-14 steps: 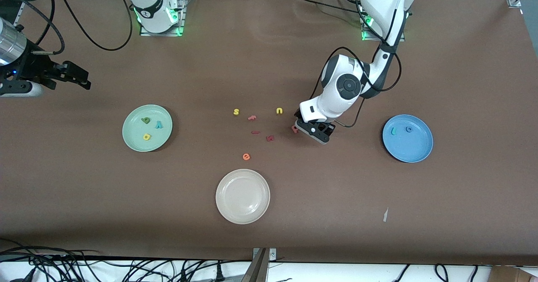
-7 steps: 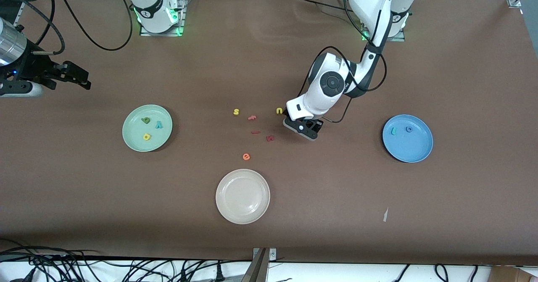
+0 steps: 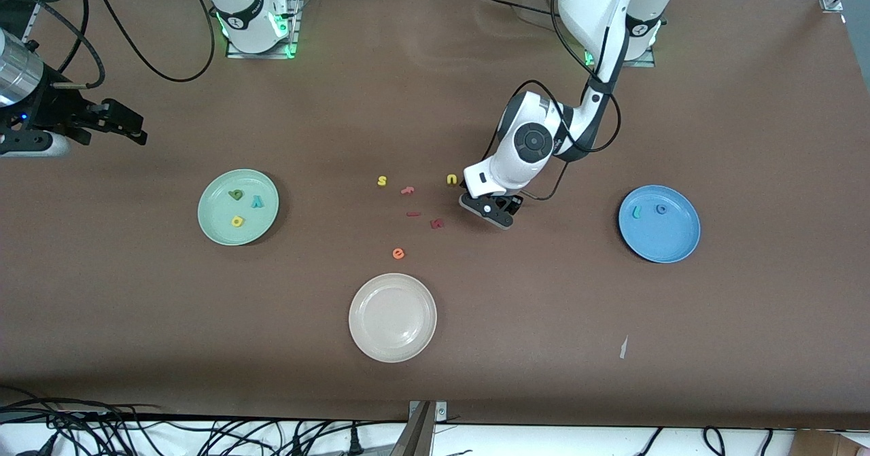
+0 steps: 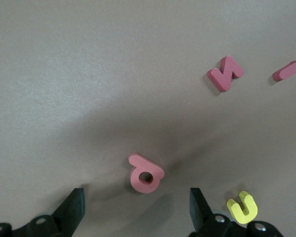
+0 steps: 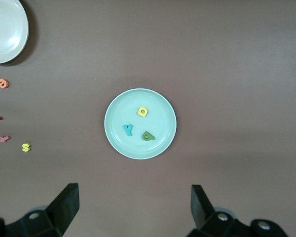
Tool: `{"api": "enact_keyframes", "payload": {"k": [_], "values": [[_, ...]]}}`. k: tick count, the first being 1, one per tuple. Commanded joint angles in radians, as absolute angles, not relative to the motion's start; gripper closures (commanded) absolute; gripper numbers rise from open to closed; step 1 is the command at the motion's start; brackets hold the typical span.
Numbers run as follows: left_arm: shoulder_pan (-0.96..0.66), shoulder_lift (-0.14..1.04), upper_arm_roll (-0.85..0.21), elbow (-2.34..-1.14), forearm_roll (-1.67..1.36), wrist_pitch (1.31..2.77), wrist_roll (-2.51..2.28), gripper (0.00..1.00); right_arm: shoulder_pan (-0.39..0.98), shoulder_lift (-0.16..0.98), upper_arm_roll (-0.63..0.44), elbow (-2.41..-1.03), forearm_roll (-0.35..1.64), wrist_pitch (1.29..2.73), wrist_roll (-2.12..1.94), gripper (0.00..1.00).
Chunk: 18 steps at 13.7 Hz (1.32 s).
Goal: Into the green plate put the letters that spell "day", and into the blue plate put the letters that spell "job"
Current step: 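Reach the left gripper down to the pink letter, then grasp the pink letter with the left gripper and lift it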
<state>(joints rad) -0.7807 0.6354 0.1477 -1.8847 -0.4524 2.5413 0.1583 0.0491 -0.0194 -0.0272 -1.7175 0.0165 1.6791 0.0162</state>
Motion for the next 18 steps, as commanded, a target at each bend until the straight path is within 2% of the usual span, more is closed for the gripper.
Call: {"api": "enact_keyframes", "payload": {"k": [1,4,9,10,11,13,14,16,18], "values": [[-0.796,0.655,0.156,-1.862,-0.457,2.539,0.156,0.06,0.041,-0.018,-0.023,-1.712,0.015,1.680,-0.005,0.00],[-0.796,0.687,0.155,-1.801,-0.457,2.539,0.158,0.06,0.041,-0.018,-0.023,-1.712,0.015,1.678,-0.005,0.00],[-0.795,0.695,0.156,-1.799,-0.457,2.540,0.167,0.06,0.041,-0.018,-0.023,-1.712,0.015,1.675,-0.005,0.00],[-0.792,0.695,0.156,-1.799,-0.446,2.540,0.169,0.08,0.041,-0.018,-0.023,-1.712,0.015,1.675,-0.005,0.00],[-0.792,0.695,0.156,-1.799,-0.445,2.540,0.170,0.17,0.041,-0.018,-0.023,-1.712,0.015,1.675,-0.005,0.00],[-0.790,0.695,0.156,-1.799,-0.443,2.540,0.170,0.26,0.041,-0.018,-0.023,-1.712,0.015,1.675,-0.005,0.00],[-0.790,0.696,0.156,-1.799,-0.443,2.540,0.170,0.35,0.041,-0.020,-0.023,-1.712,0.015,1.675,-0.005,0.00],[-0.790,0.696,0.156,-1.799,-0.404,2.540,0.170,0.46,0.041,-0.018,-0.023,-1.712,0.015,1.675,-0.005,0.00],[-0.790,0.696,0.156,-1.799,-0.354,2.540,0.167,0.46,0.041,-0.020,-0.023,-1.712,0.015,1.675,-0.005,0.00]]}}
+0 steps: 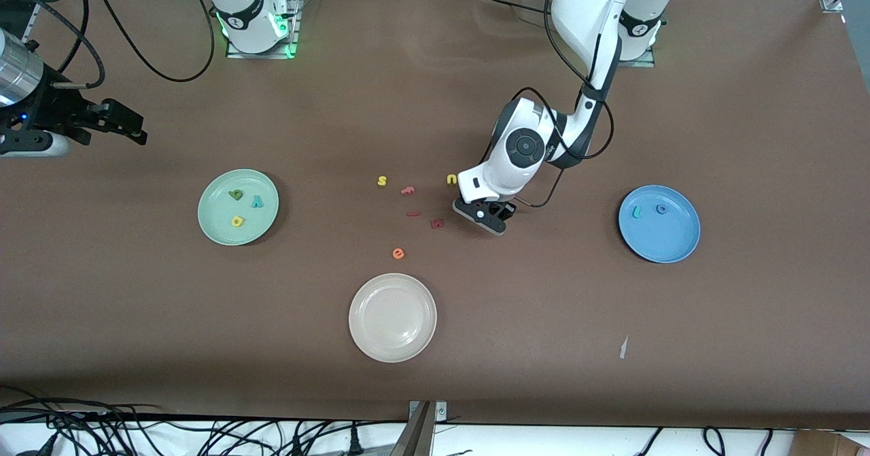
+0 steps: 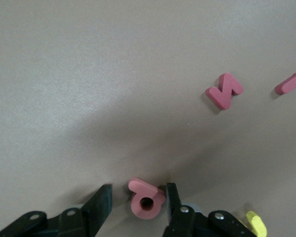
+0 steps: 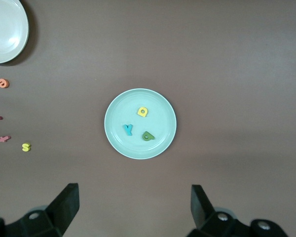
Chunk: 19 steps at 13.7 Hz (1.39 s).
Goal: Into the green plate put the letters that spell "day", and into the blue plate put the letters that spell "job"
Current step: 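Grasp the pink letter with the left gripper and lift it, then carry the pink letter over the blue plate and lower it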
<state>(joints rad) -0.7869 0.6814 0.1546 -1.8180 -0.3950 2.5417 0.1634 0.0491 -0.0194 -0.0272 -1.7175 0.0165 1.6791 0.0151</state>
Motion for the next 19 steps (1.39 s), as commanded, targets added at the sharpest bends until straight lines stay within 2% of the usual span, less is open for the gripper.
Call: {"api": "enact_keyframes", "payload": {"k": [1,3,5,6,9,11,17,19], "values": [[-0.790,0.696,0.156,-1.799,-0.354,2.540,0.167,0.47,0.041,-0.020,-0.023,-1.712,0.015,1.675,-0.005,0.00],[-0.790,0.696,0.156,-1.799,-0.353,2.540,0.169,0.52,0.041,-0.020,-0.023,-1.712,0.015,1.675,-0.005,0.00],[-0.788,0.695,0.156,-1.801,-0.351,2.540,0.170,0.67,0.041,-0.018,-0.023,-1.712,0.015,1.675,-0.005,0.00],[-0.785,0.692,0.158,-1.801,-0.351,2.539,0.173,0.72,0.041,-0.018,-0.023,-1.712,0.015,1.675,-0.005,0.00],[-0.773,0.672,0.161,-1.801,-0.350,2.534,0.175,0.79,0.041,-0.018,-0.021,-1.712,0.017,1.675,-0.005,0.00],[-0.703,0.622,0.160,-1.810,-0.348,2.519,0.216,0.79,0.041,-0.018,-0.023,-1.712,0.017,1.675,-0.005,0.00],[-0.389,0.479,0.152,-1.825,-0.348,2.208,0.472,0.75,0.041,-0.018,-0.023,-1.712,0.017,1.674,-0.005,0.00],[-0.313,0.434,0.155,-1.876,-0.347,2.163,0.512,0.75,0.041,-0.018,-0.023,-1.712,0.017,1.674,-0.005,0.00]]}}
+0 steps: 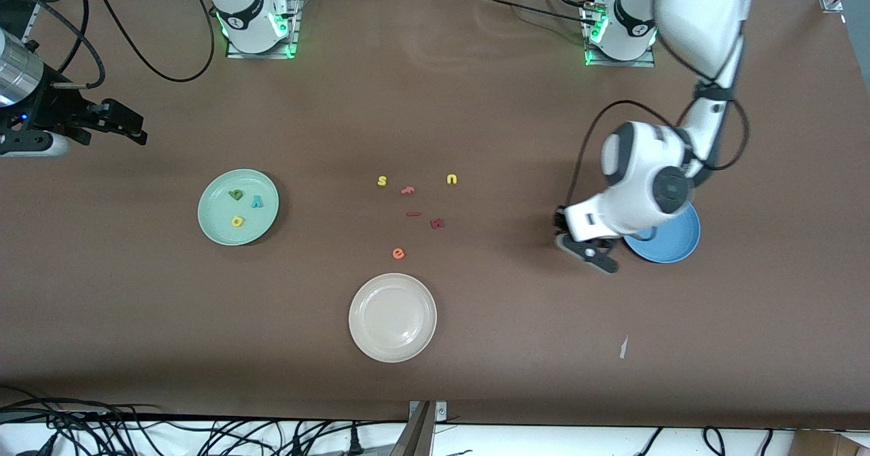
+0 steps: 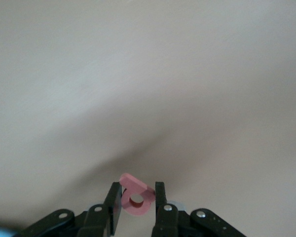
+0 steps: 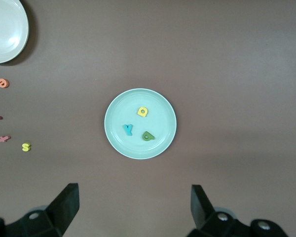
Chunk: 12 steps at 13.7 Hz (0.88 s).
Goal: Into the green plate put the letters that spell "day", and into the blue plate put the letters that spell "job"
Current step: 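Carry the pink letter over the blue plate and lower it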
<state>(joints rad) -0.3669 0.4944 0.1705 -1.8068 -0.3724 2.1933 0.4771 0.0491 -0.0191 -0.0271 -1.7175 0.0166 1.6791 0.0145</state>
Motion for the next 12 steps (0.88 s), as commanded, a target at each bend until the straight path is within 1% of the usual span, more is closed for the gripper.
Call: {"api": "enact_keyframes", "payload": {"k": [1,4,8,9,10,11,12], "values": [[-0.286,0.408,0.155,-1.920,-0.313,2.163,0.514,0.75,0.041,-0.018,-0.023,-1.712,0.017,1.674,-0.005,0.00],[-0.229,0.330,0.167,-2.017,-0.172,2.163,0.512,0.75,0.041,-0.018,-0.023,-1.712,0.018,1.674,-0.005,0.00],[-0.178,0.324,0.183,-2.042,-0.054,2.167,0.511,0.75,0.041,-0.018,-0.023,-1.713,0.018,1.674,-0.005,0.00],[-0.172,0.325,0.190,-2.042,-0.028,2.172,0.508,0.70,0.041,-0.018,-0.023,-1.712,0.018,1.674,-0.005,0.00],[-0.170,0.328,0.195,-2.042,-0.014,2.177,0.503,0.62,0.041,-0.018,-0.023,-1.712,0.020,1.674,-0.005,0.00],[-0.167,0.331,0.195,-2.040,-0.014,2.177,0.503,0.58,0.041,-0.018,-0.023,-1.712,0.020,1.674,-0.003,0.00],[-0.166,0.333,0.195,-2.039,-0.014,2.180,0.502,0.35,0.041,-0.018,-0.023,-1.712,0.020,1.674,-0.003,0.00]]}}
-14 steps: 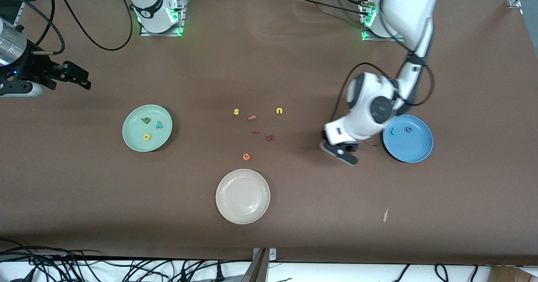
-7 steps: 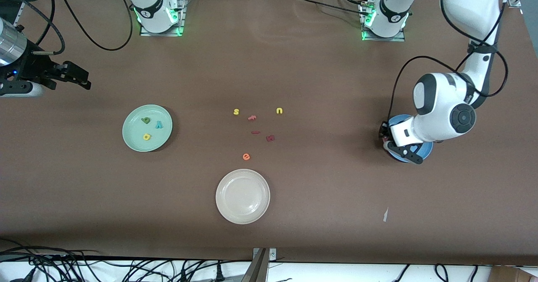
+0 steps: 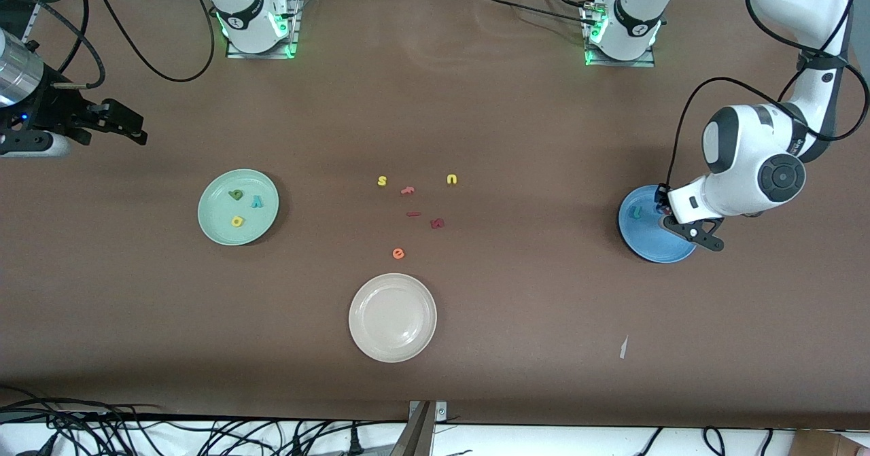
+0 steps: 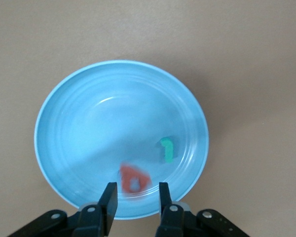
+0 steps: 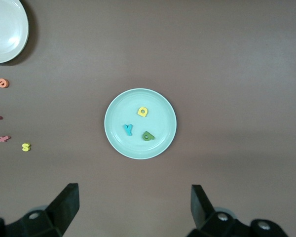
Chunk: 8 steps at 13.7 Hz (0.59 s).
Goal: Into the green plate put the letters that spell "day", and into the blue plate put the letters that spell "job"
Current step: 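Carry the pink letter over the blue plate and lower it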
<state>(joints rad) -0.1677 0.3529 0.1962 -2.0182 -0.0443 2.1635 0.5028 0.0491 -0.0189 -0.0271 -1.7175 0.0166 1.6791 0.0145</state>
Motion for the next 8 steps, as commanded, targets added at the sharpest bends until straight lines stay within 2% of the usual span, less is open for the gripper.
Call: {"api": "enact_keyframes", "payload": {"k": [1,2,8], "values": [[-0.166,0.333,0.195,-2.039,-0.014,2.181,0.502,0.17,0.041,-0.020,-0.023,-1.713,0.020,1.674,-0.003,0.00],[-0.166,0.331,0.195,-2.036,-0.014,2.181,0.502,0.00,0.041,-0.018,-0.023,-1.712,0.020,1.674,-0.003,0.00],[-0.149,0.287,0.184,-2.088,-0.026,2.197,0.502,0.00,0.041,-0.018,-0.023,-1.712,0.020,1.674,-0.003,0.00]]}}
